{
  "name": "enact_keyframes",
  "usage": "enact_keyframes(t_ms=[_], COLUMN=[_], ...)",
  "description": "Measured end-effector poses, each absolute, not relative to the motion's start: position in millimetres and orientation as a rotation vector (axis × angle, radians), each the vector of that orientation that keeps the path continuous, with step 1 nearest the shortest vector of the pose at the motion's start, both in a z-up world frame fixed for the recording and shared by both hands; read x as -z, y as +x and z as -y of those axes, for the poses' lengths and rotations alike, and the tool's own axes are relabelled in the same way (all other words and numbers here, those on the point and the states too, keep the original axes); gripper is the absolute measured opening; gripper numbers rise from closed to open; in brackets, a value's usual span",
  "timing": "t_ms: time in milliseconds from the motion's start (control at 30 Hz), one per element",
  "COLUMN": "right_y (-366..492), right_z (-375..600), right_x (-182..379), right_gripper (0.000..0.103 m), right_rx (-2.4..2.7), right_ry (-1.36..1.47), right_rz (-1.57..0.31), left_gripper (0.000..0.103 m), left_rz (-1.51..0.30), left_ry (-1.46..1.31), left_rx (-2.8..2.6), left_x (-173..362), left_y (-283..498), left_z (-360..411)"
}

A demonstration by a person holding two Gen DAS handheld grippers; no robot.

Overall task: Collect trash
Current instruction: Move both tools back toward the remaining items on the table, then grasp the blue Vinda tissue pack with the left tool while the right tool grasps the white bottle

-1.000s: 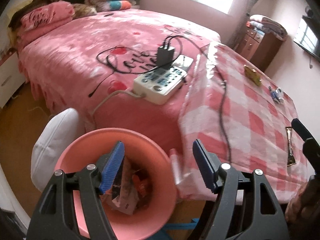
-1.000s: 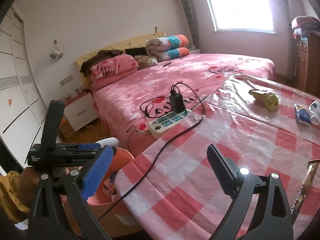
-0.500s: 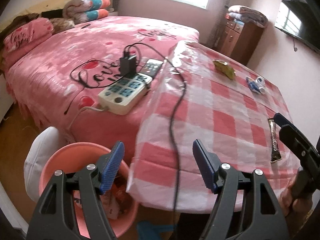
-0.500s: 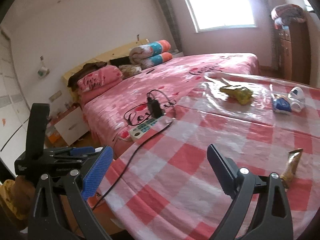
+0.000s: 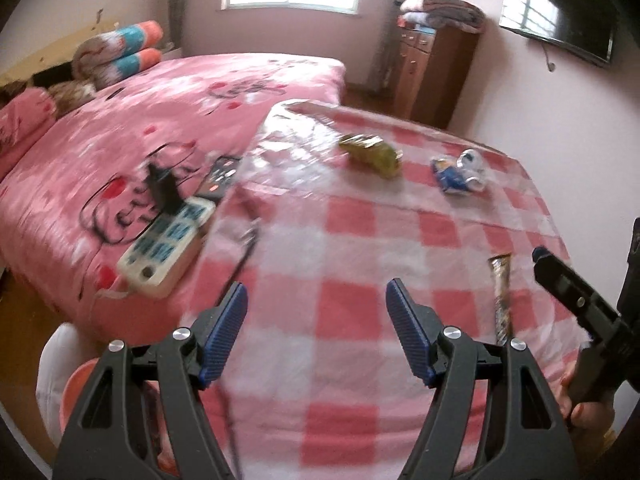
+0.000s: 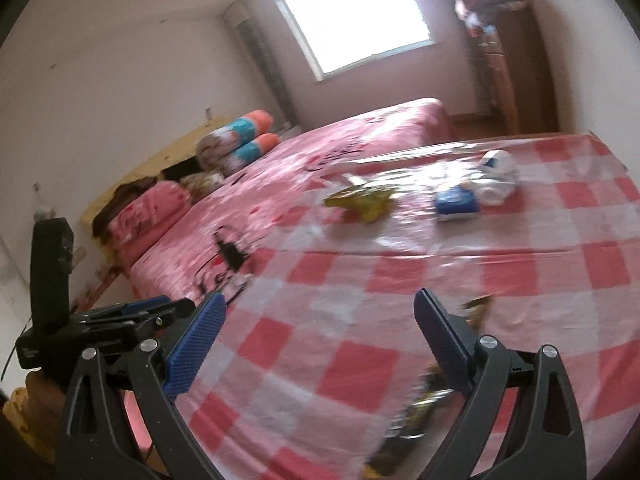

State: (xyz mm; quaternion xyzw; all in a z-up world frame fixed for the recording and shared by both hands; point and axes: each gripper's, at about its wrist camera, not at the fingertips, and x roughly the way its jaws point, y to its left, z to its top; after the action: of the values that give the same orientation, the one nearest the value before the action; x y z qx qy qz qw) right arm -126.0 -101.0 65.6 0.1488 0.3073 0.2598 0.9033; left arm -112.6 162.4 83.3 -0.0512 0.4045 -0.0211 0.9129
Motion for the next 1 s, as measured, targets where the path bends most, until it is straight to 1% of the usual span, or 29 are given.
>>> enact_keyframes(t_ms=[300,533,767,1000], right_y=[-97.9,-88.3,-83.6,-80.5], right_z=[175.7,210.5,232.2,237.4], right_x=[-46.3,-39.3,-34.8,-35.4], right_gripper=[0.094,0.094,0.094,0.094], right_rx=[-0.38,-0.303,-0.287,-0.284], right_ry=[0.45,0.509,0.548,0.559], right_rz=[-0.698,-0.707,-0.71,-0.701], left_gripper=[0.072,0.072,0.072,0.072], left_rz=[-0.834,-0.911,-0.952,-0.932], left_ry=[-0.045,-0.039,-0.05,-0.091], left_rx=[0.217,0.253,0.234,0.232], left_x=[-95.2,-72.3,-50.4,-52.2], left_y=[-28.9,52.3,108.9,157.3], left_z=[-79.4,-13.9,17.9,45.0])
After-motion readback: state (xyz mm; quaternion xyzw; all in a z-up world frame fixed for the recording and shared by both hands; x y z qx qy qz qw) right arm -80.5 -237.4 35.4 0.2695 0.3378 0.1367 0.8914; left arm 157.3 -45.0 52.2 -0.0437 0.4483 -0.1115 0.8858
